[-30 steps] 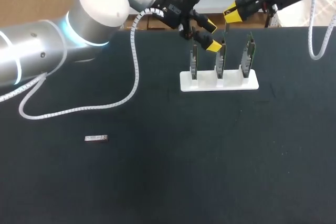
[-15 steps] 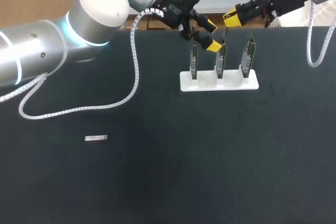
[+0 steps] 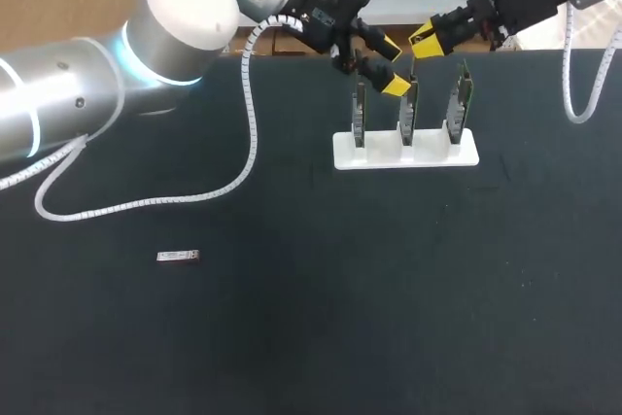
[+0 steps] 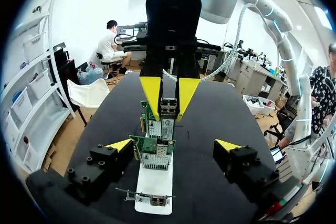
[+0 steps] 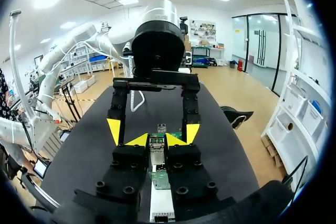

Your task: Pick up the optical module with the left hand, and insert it into the network port with the right hand.

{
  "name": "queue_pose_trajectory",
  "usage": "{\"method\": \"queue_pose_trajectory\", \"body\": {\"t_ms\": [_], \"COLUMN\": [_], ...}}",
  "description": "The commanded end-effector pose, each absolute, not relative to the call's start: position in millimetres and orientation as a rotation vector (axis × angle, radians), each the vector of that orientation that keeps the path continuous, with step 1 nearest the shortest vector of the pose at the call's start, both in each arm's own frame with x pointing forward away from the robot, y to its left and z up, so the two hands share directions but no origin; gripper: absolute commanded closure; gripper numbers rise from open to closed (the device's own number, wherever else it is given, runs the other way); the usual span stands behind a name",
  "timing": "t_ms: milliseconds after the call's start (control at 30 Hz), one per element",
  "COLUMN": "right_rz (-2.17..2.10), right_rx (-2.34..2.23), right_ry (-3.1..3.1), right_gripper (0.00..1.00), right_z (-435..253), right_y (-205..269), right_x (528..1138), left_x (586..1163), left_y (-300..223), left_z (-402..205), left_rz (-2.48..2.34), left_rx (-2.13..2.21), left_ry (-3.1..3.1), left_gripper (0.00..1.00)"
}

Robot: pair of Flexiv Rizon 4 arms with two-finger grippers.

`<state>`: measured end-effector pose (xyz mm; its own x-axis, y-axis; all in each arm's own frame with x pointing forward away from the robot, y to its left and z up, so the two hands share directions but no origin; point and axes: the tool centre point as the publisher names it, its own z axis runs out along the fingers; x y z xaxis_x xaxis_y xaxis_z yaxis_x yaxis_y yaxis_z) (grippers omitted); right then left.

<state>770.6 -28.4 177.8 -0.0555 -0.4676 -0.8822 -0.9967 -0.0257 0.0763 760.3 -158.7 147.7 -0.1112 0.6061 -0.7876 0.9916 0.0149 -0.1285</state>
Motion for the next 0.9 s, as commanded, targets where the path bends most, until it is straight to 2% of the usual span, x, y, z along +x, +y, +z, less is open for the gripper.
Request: {"method": "queue_pose_trajectory", "body": {"t_ms": [33, 900], "right_rz": [1.032, 1.005], "right_rx": [-1.569, -1.57], "right_ry": [1.587, 1.596], "right_gripper": [1.0, 1.0], "right_z": [176.6, 170.4], "right_y": [-28.2, -26.5], "right_x": [774.8, 770.1], "left_x": [762.4, 762.4], "left_y": [-159.3, -159.3], "left_z": [147.7, 147.7], "left_rz": [-0.947, -0.947], "left_rx": [1.639, 1.639], "left_ry": [1.769, 1.769], "left_gripper": [0.0, 0.0]}}
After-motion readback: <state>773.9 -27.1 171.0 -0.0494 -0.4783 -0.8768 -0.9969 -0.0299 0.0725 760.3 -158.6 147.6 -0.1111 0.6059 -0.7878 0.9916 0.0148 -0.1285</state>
